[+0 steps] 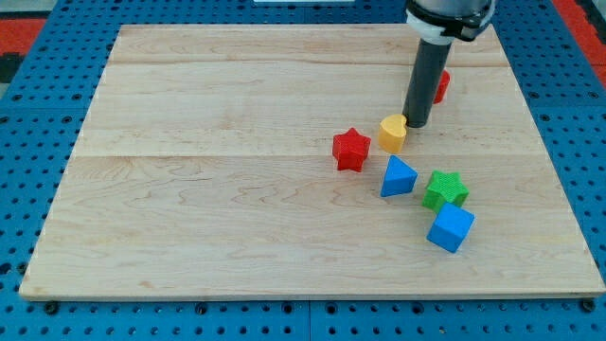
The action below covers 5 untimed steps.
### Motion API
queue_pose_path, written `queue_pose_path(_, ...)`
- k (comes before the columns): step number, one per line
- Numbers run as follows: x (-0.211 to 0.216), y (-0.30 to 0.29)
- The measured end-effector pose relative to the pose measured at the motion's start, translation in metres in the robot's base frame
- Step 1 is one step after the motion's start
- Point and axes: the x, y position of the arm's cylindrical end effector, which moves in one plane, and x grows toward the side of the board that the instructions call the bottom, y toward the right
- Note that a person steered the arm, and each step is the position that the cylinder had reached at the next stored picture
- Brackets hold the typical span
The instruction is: Move the red blocks towards the left
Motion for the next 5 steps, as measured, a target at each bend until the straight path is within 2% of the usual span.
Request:
queue_pose_path(1, 0.007, 0.031)
queue_pose_path(3, 0.008, -0.011)
queue_pose_path(5, -0.008, -0.012)
